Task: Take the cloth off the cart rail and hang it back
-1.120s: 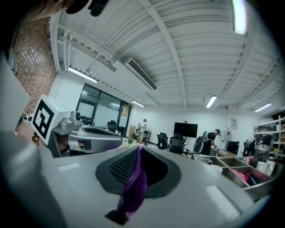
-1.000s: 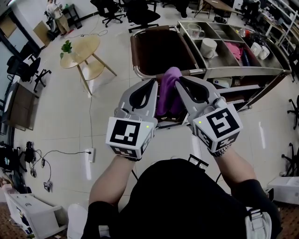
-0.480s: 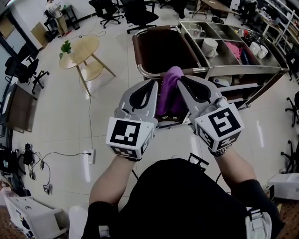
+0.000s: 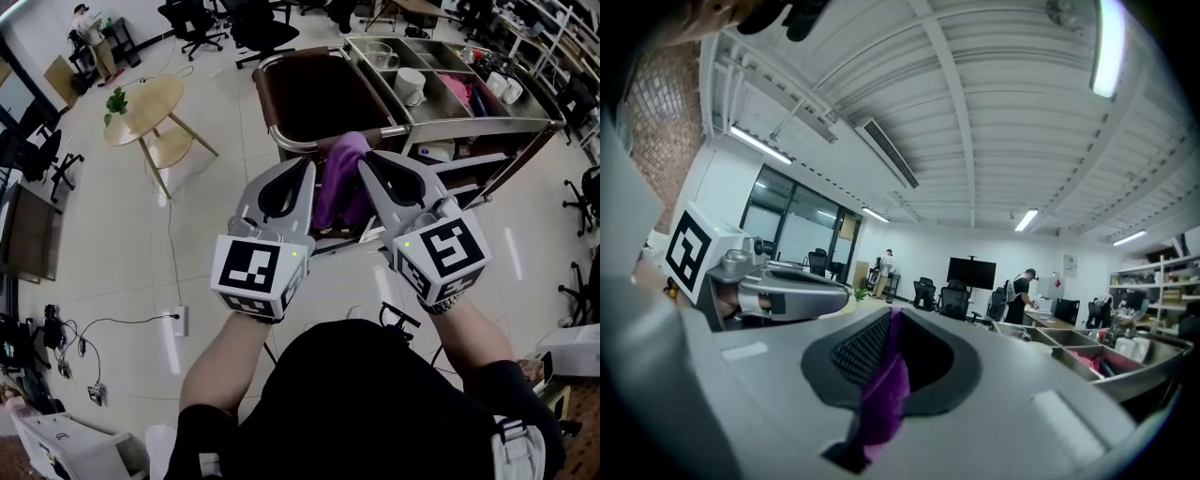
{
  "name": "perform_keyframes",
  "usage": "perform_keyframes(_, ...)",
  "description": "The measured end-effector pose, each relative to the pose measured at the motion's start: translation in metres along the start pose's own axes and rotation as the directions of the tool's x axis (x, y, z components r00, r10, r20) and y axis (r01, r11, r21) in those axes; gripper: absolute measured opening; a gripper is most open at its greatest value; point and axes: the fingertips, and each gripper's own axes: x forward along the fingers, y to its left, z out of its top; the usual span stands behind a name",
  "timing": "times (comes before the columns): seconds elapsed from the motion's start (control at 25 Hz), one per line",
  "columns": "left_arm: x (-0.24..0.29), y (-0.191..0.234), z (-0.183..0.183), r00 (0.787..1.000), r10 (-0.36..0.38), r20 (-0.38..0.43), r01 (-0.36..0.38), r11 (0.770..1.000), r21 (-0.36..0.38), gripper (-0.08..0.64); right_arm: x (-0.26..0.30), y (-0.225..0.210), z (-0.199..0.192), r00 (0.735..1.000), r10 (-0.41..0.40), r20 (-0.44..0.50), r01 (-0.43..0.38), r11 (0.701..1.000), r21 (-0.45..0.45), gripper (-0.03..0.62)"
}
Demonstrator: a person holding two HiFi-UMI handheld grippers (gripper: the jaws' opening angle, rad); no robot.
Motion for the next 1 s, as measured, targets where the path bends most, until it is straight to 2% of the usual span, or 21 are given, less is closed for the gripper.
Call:
perform_keyframes(0.28,0.014,-0.022,0.002,0.998,-0.067,0.005,0.067,0.998,-0.008,0.003,-0.02,-0.017,0.005,0.998,-0.068,0.006,0.068,0.998,-0.006,0.031)
perform_keyframes(0.48,0.054,-0.058,-0.003,0.991,-0.137,-0.005,0.137,0.99,-0.008,0.003,-0.047,-0.063,-0.003,0.99,-0.139,0.002,0.139,0.99,0.008,0.031)
perform_keyframes(0.8,0.128,-0.152,-0.022,0.963,-0.27,-0.027,0.27,0.963,-0.004,0.003,-0.121,-0.153,-0.032,0.964,-0.265,-0.012,0.265,0.963,0.039,0.032)
perform_keyframes(1.0,0.187,-0.221,-0.031,0.941,-0.336,-0.034,0.336,0.942,-0.005,0.003,-0.177,-0.224,-0.046,0.943,-0.331,-0.015,0.332,0.942,0.05,0.031)
